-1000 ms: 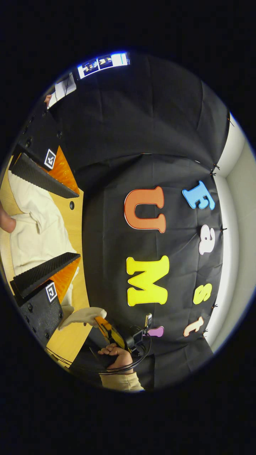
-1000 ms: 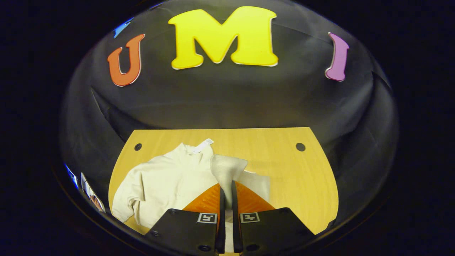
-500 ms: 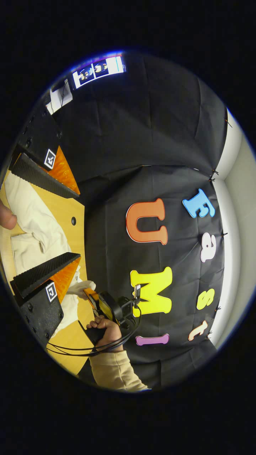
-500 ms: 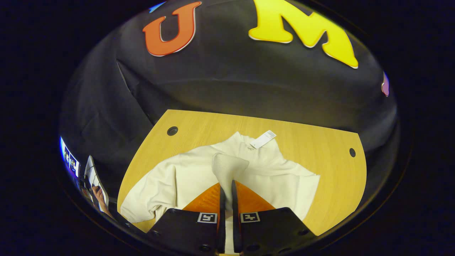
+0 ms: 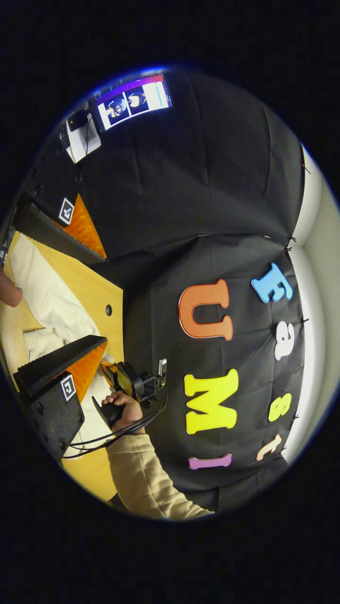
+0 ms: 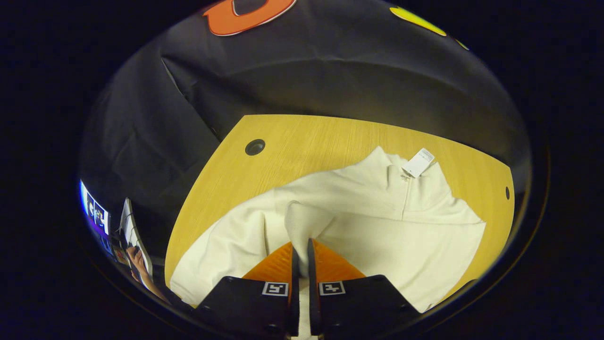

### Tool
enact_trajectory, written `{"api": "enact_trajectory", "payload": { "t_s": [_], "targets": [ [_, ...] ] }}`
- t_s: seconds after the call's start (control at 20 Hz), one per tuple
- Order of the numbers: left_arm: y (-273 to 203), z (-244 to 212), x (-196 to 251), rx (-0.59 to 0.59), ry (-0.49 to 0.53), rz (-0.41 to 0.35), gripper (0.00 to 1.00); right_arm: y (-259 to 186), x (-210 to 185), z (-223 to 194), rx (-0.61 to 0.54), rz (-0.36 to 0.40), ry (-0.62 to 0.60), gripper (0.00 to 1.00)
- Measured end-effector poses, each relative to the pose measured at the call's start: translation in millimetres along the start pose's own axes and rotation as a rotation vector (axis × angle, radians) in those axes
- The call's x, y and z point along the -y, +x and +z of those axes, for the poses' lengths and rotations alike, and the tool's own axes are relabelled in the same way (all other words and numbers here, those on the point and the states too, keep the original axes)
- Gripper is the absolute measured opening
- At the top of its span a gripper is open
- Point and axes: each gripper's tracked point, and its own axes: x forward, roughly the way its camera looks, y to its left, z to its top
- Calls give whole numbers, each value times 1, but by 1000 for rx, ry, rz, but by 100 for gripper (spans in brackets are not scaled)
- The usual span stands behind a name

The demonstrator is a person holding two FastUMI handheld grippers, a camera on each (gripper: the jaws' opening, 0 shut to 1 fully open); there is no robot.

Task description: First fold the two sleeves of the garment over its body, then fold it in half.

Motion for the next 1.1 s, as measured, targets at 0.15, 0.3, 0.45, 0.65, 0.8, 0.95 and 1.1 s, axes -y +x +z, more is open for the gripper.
{"api": "enact_trajectory", "payload": {
  "t_s": [0.15, 0.3, 0.45, 0.65, 0.8, 0.95, 1.1],
  "targets": [
    [-1, -8, -13, -20, 9, 41, 98, 11, -4, -4, -5, -29, -4, 10],
    [-2, -13, -17, -32, 7, 55, 99, 8, -10, -1, 3, -14, 2, 17],
    [-4, -17, -19, -39, 8, 63, 99, -3, -26, 5, 22, 22, 35, 39],
    [-3, -26, -41, -45, 43, 111, 99, -28, -29, 6, 38, 27, 4, 82],
    [-1, -33, -57, -52, 53, 148, 99, -52, -33, 9, 62, 49, -31, 96],
    [3, -48, -76, -83, 27, 187, 99, -81, -25, 11, 94, 45, -67, 96],
    [5, -76, -96, -154, -28, 243, 99, -116, -15, 3, 127, 51, -122, 97]
  ]
}}
